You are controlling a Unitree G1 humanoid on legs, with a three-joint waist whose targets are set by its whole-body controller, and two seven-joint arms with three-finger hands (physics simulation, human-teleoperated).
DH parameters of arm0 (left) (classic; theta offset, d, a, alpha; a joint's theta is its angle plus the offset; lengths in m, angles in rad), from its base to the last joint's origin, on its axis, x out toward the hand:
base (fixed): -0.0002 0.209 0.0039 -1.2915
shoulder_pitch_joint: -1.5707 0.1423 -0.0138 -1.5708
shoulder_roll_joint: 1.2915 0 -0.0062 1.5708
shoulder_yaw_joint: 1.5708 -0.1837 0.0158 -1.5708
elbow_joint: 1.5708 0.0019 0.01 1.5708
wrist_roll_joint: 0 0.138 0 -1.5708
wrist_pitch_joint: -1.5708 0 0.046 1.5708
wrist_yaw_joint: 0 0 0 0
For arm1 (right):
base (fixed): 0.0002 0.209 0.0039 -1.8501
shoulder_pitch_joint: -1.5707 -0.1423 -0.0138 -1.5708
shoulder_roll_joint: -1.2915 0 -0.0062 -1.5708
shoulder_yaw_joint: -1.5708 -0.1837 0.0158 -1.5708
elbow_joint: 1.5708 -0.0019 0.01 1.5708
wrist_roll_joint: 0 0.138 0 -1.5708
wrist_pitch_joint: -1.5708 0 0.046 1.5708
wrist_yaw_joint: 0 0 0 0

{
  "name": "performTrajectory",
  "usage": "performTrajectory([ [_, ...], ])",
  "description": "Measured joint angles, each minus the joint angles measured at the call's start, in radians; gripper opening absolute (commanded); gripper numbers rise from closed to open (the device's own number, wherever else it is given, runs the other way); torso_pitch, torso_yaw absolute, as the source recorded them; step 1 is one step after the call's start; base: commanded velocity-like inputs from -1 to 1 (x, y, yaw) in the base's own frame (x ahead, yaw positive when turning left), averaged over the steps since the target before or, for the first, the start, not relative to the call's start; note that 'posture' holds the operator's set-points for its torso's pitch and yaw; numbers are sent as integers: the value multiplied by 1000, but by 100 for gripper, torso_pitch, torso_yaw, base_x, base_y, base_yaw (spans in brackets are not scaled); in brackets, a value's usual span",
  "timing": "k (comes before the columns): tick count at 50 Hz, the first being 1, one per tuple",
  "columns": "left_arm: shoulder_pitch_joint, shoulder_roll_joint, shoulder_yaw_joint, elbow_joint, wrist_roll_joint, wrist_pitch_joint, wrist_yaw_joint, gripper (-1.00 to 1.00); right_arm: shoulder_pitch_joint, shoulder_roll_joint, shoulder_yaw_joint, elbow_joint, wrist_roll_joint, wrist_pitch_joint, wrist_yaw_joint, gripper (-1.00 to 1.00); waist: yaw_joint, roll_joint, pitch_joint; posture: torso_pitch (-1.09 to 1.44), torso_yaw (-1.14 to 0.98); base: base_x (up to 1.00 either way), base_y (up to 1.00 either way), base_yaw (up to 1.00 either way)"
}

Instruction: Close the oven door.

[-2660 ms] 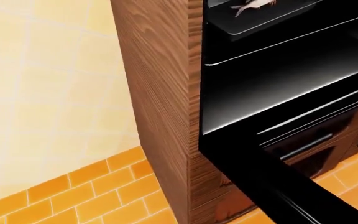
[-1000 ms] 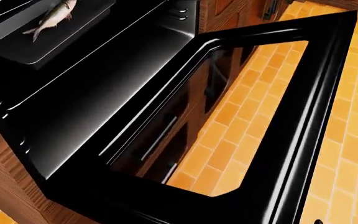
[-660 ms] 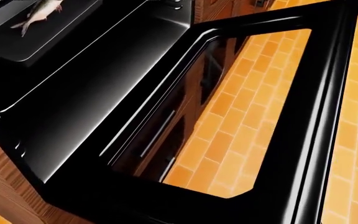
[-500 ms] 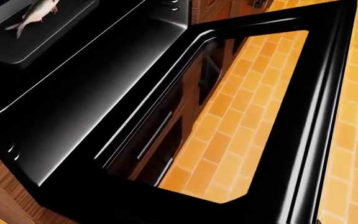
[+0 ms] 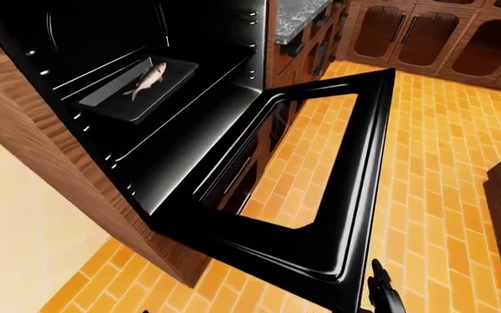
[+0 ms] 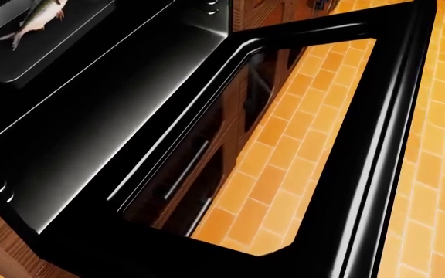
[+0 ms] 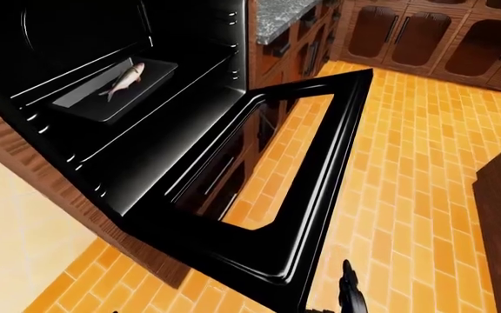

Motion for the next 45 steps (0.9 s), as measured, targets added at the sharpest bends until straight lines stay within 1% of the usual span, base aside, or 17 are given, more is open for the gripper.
performTrajectory([
  [4,-3,-2,10,0,-17,3,-21,100,0,-3,-3,-2,2,0,-3,100,-2,1,-4,0,0,0,20,0],
  [5,-4,0,11,0,-22,3,-25,100,0,-3,-3,-2,2,-1,-3,100,0,5,-5,0,0,0,20,0],
  [7,-4,2,14,-2,-31,1,-30,100,-2,-5,-2,-5,2,-4,-3,100,1,27,-2,0,0,0,20,0],
  [9,-1,1,11,-4,-38,-6,-30,100,-4,-8,-2,-9,3,-8,-4,100,2,66,0,0,0,0,21,0],
  [11,1,7,6,-6,-45,-10,-24,100,-6,6,3,-7,0,-7,-6,100,12,48,9,0,0,0,35,0],
  [12,4,7,4,-7,-49,-14,-20,100,-5,12,8,-4,-5,-5,-4,100,13,43,12,0,0,0,35,0],
  [14,8,5,-2,-6,-57,-21,-15,100,-1,18,12,2,-12,0,3,100,9,35,13,0,0,0,35,0],
  [15,9,4,-6,-6,-60,-23,-14,100,1,18,12,5,-14,2,4,100,5,26,14,0,0,0,34,0],
  [19,9,0,-20,-6,-69,-27,-15,100,3,8,5,4,-11,4,4,100,-5,-25,21,0,0,0,26,0],
  [21,5,1,-26,-10,-72,-29,-16,100,0,5,2,-1,-8,0,5,100,0,-46,26,0,0,0,0,0],
  [23,5,1,-29,-10,-76,-29,-16,100,-3,4,1,-4,-5,-4,6,100,5,-68,23,0,0,0,0,0],
  [24,5,-2,-31,-7,-77,-26,-15,100,-5,3,0,-6,-4,-5,6,100,6,-66,25,0,0,0,0,0],
  [28,10,-7,-39,4,-76,-15,-20,100,-3,3,-2,-2,0,-10,8,100,10,-48,11,0,0,0,0,0],
  [33,6,3,-34,-4,-82,-17,-19,100,-11,6,-1,0,3,-10,12,100,10,-25,-1,0,0,0,0,0],
  [36,3,4,-33,-7,-83,-19,-19,100,-28,7,-21,0,30,-4,20,100,8,-14,-7,0,0,0,0,0],
  [40,1,4,-32,-5,-83,-16,-23,100,-63,4,-51,-6,108,23,40,100,4,-7,-14,0,0,0,0,0],
  [45,1,5,-29,-3,-80,-11,-25,100,-113,-2,-55,-13,198,43,81,100,0,-7,-19,0,0,0,0,0],
])
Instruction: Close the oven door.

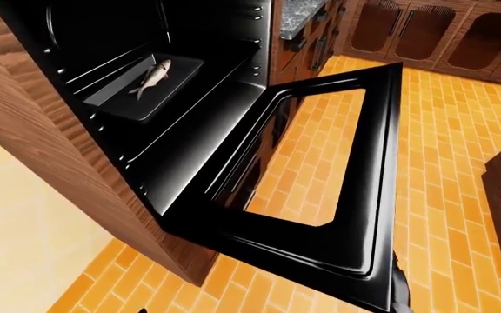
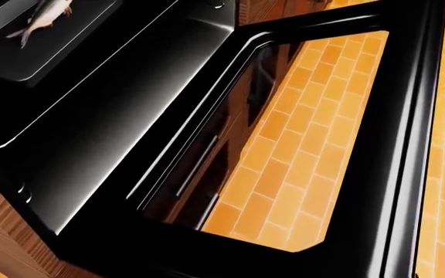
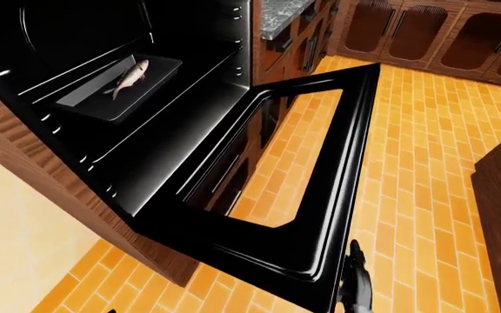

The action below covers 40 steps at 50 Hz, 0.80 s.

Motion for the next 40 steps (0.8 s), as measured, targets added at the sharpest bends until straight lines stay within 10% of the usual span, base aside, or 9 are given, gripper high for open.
performTrajectory([
  [17,-1,-4,10,-2,-13,-36,-50,100,-98,-30,83,-69,91,-34,71,100,2,0,1,3,0,0,0,0],
  [40,-7,-6,1,-4,-32,-50,-73,100,-117,-35,106,-159,126,26,52,100,-3,-1,160,25,0,0,0,0],
])
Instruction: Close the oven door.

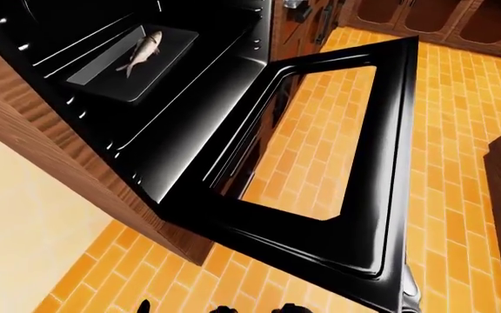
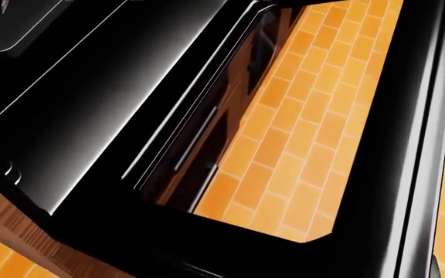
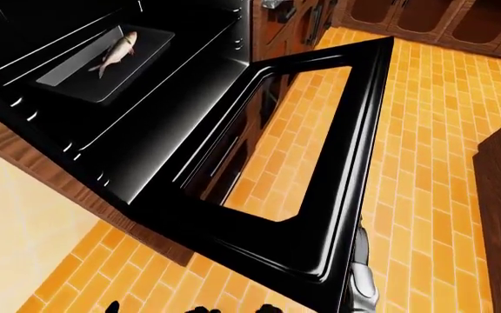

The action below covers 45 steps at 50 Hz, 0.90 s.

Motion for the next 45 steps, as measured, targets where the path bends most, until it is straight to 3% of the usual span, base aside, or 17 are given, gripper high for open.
performTrajectory([
  [4,1,2,1,1,4,2,18,100,4,-2,15,-99,-17,56,-26,100,2,-1,10,25,0,0,0,0],
  [20,2,1,1,0,19,4,26,100,64,15,26,-376,-63,236,-11,100,1,-2,13,25,0,0,0,0],
  [29,3,-4,0,0,21,3,25,100,125,41,28,-689,-72,451,10,100,4,-1,10,25,0,0,0,0],
  [33,4,-4,-1,1,21,2,27,100,167,66,39,-893,-88,605,-10,100,3,0,14,25,0,0,0,0],
  [45,5,-6,-3,1,27,-2,22,100,146,103,63,-1188,-114,833,-14,100,5,4,4,25,0,0,0,0],
])
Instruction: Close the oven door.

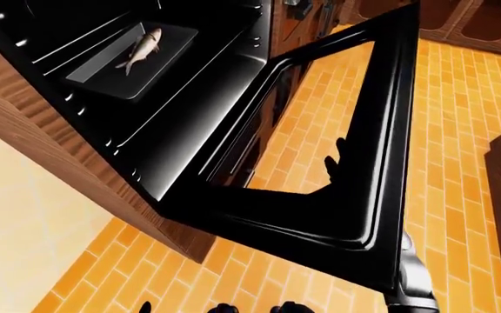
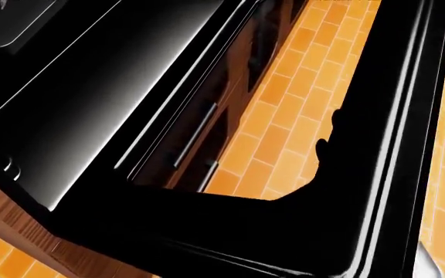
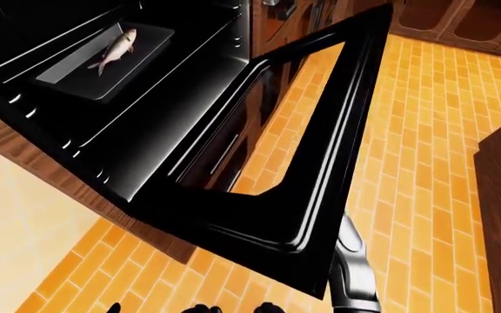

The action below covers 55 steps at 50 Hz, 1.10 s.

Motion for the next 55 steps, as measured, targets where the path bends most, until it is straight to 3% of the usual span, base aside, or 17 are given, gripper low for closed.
performTrajectory([
  [10,0,0,4,0,4,2,-1,100,-79,4,30,-190,-7,217,-43,100,-2,3,1,25,0,0,0,0],
  [20,-1,0,7,0,5,5,-5,100,-216,9,82,-232,-45,325,-28,100,1,3,-5,25,0,0,0,0],
  [31,-3,7,22,1,12,15,-13,100,-383,6,104,-181,-104,426,-4,100,0,8,1,25,0,0,0,0],
  [39,-7,6,30,0,22,19,-16,100,-601,3,127,-48,-141,508,25,100,-5,13,9,25,0,0,0,0],
  [49,-2,-3,31,2,24,14,-14,100,-793,70,160,104,-200,497,46,100,-9,20,12,25,0,0,0,0],
  [55,3,-11,17,0,13,3,-11,100,-832,141,199,138,-239,469,62,100,-10,24,11,25,0,0,0,0],
])
